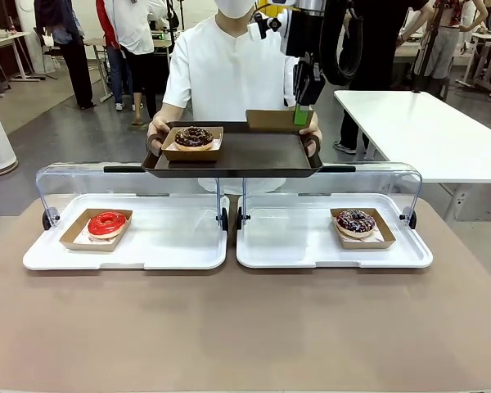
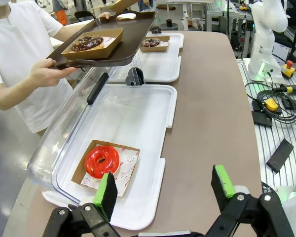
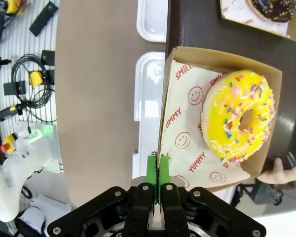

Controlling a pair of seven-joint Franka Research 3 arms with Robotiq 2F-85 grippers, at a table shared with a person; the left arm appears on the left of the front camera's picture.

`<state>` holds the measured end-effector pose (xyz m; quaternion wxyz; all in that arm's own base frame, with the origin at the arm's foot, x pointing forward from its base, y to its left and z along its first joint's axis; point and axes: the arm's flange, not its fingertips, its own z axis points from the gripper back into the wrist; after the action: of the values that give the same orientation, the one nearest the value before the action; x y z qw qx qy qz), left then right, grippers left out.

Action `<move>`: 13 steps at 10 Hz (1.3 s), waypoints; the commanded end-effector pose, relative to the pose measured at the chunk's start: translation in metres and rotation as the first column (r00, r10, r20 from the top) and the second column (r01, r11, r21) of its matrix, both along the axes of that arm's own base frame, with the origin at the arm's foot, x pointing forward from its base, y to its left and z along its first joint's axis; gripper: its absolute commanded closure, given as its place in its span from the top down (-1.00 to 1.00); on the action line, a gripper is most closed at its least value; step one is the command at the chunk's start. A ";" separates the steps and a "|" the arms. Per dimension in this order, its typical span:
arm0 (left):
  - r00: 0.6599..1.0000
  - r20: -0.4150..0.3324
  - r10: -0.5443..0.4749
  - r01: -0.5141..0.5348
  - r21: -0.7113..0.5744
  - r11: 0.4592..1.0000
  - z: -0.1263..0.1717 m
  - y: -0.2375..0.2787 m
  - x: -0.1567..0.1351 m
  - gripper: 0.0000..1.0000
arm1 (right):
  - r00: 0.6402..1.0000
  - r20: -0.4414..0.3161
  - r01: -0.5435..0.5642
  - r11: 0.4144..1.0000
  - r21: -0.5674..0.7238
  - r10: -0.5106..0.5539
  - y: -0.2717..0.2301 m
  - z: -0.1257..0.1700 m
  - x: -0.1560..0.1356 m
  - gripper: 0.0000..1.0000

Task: Provide the desired donut to the person.
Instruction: Place the picked Paper togo box onto the Handle tray extended by the person.

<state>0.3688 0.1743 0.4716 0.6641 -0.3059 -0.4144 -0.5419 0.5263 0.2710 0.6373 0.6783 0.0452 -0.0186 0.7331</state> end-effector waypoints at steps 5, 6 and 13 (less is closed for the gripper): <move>1.000 0.003 0.006 -0.006 0.000 1.000 0.001 0.001 -0.001 1.00 | 0.999 -0.017 0.045 0.999 0.020 -0.045 0.006 -0.030 0.021 -0.96; 1.000 0.003 0.006 -0.006 0.000 1.000 0.001 0.001 -0.001 1.00 | 0.998 -0.055 0.008 1.000 -0.008 -0.008 -0.002 -0.038 0.025 -0.96; 1.000 0.003 0.006 -0.006 0.000 1.000 0.001 0.001 -0.001 1.00 | 1.000 -0.025 -0.015 1.000 0.005 0.015 0.002 -0.040 0.037 -0.96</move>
<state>0.3688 0.1742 0.4716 0.6640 -0.3059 -0.4144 -0.5420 0.5535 0.2719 0.5974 0.6810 0.0606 -0.0037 0.7297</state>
